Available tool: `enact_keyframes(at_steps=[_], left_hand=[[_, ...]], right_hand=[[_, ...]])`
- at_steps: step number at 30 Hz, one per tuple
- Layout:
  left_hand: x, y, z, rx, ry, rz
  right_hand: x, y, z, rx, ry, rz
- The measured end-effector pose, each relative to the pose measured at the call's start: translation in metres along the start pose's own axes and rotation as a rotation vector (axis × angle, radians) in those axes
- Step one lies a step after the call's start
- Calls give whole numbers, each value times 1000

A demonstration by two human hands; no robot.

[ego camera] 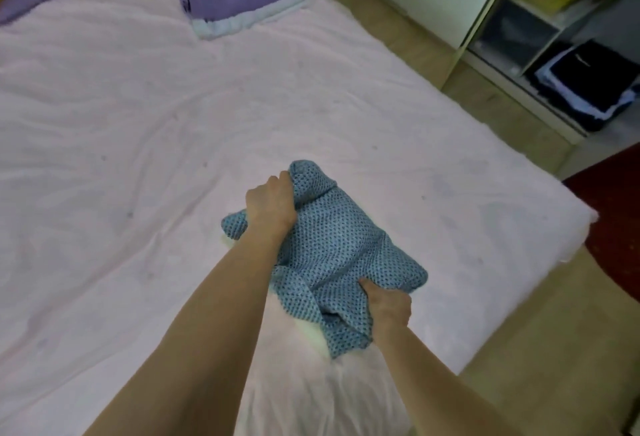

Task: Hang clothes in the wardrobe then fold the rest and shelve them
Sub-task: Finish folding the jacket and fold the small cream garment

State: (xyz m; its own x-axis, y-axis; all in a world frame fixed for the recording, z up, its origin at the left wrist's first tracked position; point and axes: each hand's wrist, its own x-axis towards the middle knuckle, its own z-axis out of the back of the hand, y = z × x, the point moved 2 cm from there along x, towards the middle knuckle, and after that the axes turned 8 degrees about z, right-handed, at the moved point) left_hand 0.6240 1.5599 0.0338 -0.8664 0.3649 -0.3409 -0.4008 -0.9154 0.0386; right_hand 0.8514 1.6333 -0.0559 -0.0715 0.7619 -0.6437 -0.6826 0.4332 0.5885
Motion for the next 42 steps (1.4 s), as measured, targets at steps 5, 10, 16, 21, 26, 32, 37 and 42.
enact_keyframes(at_steps=[5,10,16,21,26,32,37,42], left_hand=[[28,-21,-39,78,-143,-37],[9,-30,-107,53,-27,-170],[4,-15,-150,50,46,-128],[10,-11,-153,34,102,-177],[-11,10,-116,-203,64,-207],[-90,156,-100,-263,-14,-85],[-183,337,-125,-299,8,260],[-274,504,-174,-430,45,550]], right_hand=[[32,-25,-13,-75,56,-18],[26,-27,-13,-561,-140,239],[30,-45,-26,-934,-132,999],[40,-61,-36,-1067,32,952],[1,-21,-41,-1043,-44,1058],[-112,11,-111,-824,216,1323],[-230,-28,-203,-939,620,1370],[-347,-108,-306,-1035,892,1311]])
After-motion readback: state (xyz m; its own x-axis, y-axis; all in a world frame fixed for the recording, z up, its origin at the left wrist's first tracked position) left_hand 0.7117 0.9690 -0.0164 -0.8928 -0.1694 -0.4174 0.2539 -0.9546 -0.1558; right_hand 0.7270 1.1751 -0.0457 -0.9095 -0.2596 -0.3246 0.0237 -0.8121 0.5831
